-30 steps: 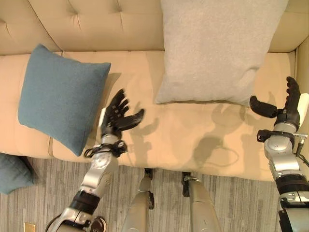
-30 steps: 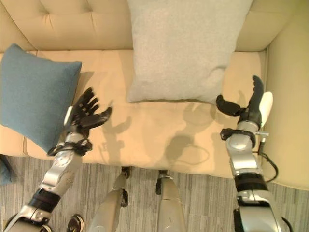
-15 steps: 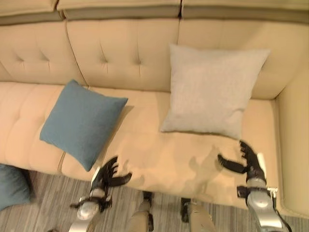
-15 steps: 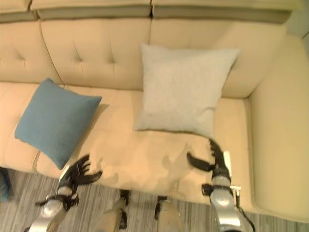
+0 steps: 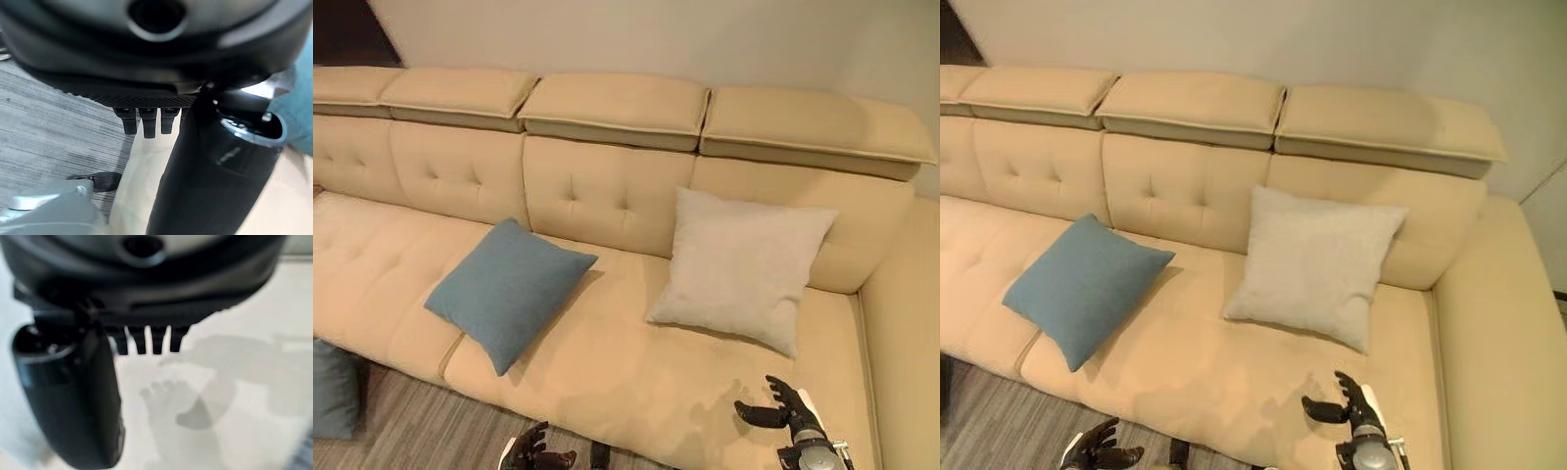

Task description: Pick up all the scattered cushions and arrange them neatly on the sofa.

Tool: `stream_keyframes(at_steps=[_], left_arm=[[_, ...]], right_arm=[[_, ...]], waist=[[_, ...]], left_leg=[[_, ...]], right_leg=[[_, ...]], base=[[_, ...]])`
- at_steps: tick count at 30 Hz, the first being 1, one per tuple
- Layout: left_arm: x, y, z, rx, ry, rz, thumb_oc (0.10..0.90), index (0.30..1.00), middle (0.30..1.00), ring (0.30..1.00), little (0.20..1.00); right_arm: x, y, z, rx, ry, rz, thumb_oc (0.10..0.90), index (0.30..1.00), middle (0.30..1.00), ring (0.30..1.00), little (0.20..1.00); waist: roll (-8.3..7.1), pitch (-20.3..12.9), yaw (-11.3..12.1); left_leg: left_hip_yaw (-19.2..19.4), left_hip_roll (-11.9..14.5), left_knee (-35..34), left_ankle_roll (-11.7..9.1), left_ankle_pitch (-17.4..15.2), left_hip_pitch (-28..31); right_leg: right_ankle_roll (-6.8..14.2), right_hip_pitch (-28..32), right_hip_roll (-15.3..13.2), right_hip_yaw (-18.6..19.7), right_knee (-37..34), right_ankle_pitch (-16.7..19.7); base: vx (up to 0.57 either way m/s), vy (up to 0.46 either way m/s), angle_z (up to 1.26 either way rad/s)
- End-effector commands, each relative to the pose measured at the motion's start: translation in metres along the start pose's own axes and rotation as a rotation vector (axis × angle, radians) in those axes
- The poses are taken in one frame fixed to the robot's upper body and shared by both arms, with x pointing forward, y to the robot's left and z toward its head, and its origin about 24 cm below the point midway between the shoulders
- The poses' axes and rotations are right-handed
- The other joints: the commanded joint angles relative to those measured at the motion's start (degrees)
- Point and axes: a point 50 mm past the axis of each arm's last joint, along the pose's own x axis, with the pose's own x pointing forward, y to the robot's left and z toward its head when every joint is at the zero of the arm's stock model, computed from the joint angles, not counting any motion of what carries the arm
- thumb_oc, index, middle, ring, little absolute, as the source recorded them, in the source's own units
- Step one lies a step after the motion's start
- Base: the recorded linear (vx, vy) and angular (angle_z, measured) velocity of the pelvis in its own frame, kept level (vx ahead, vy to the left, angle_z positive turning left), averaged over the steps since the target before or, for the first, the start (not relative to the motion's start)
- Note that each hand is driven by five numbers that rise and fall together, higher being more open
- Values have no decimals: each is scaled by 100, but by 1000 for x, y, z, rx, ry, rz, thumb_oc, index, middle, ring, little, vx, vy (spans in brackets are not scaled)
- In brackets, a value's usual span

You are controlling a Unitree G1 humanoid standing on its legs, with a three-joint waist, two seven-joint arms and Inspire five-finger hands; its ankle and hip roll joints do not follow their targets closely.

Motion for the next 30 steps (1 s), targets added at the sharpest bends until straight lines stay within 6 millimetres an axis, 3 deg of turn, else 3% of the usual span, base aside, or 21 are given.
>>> stream_keyframes(at_steps=[1, 5, 11, 14, 16, 18, 19, 20, 21, 26, 30], left_arm=[[7, 16, 39, 48, -157, 63, 800, 900, 900, 900, 900], [9, 11, 45, 94, -175, 43, 800, 900, 900, 900, 900], [10, 10, 50, 105, -189, 45, 800, 900, 900, 900, 900], [11, 14, 49, 102, -174, 64, 800, 900, 900, 900, 900], [12, 16, 49, 104, -168, 72, 800, 900, 900, 900, 900], [13, 14, 51, 111, -172, 66, 800, 900, 900, 900, 900], [13, 13, 49, 117, -166, 64, 800, 900, 900, 900, 900], [13, 13, 49, 117, -166, 64, 800, 900, 900, 900, 900], [12, 13, 44, 128, -149, 61, 800, 900, 900, 900, 900], [11, 16, 41, 92, -139, 79, 800, 900, 900, 900, 900], [13, 17, 52, 72, -174, 87, 800, 900, 900, 900, 900]], right_arm=[[10, -21, 38, -2, -149, -81, 800, 900, 900, 900, 900], [11, -17, 26, 2, -84, -73, 800, 900, 900, 900, 900], [14, -2, 26, -32, -50, -31, 800, 900, 900, 900, 900], [15, 8, 28, -47, -44, -3, 800, 900, 900, 900, 900], [15, 14, 31, -41, -50, 10, 800, 900, 900, 900, 900], [14, 18, 27, -35, -33, 24, 800, 900, 900, 900, 900], [12, 20, 23, -33, -21, 33, 800, 900, 900, 900, 900], [12, 20, 23, -33, -22, 33, 800, 900, 900, 900, 900], [11, 23, 18, -28, -4, 45, 800, 900, 900, 900, 900], [11, 29, 23, -7, -21, 64, 800, 900, 900, 900, 900], [15, 24, 34, -8, -58, 50, 800, 900, 900, 900, 900]], waist=[[-515, 326, -100], [-457, 175, -314], [-549, 233, -252], [-601, 298, -169], [-606, 376, -163], [-605, 407, -211], [-609, 397, -226], [-615, 384, -226], [-635, 344, -228], [-693, 236, -90], [-739, 291, -18]], left_leg=[[827, -230, 1093, 321, -2141, 817], [1308, -170, 925, 378, -2350, 1241], [1125, -497, 376, 586, -2342, 1278], [1025, -583, 187, 681, -2217, 1247], [885, -609, 136, 755, -2129, 1184], [632, -691, 106, 808, -2063, 1167], [518, -718, 113, 828, -2031, 1134], [520, -723, 115, 828, -2023, 1114], [297, -778, 155, 856, -1966, 1017], [-35, -841, 236, 808, -1870, 832], [-153, -841, 548, 636, -1893, 590]], right_leg=[[629, 240, -349, 408, -1066, 619], [716, 28, -422, 195, -1106, 813], [952, -267, -544, 283, -1118, 1244], [1065, -434, -628, 394, -950, 1266], [1104, -547, -576, 837, -665, 1166], [1144, -537, -309, 1624, -503, 1026], [1113, -523, -208, 1889, -409, 962], [1114, -540, -213, 1892, -415, 972], [1050, -419, -55, 2255, -320, 822], [857, -61, 104, 2440, -469, 601], [752, 40, 63, 2199, -648, 550]], base=[[-175, 115, 47], [-125, 153, 32], [-143, 192, 28], [-175, 135, -2], [-168, 74, 14], [-111, 65, 39], [-60, 29, 63], [-60, 3, 84], [-50, -19, 60], [-2, -70, 62], [-3, -133, 42]])
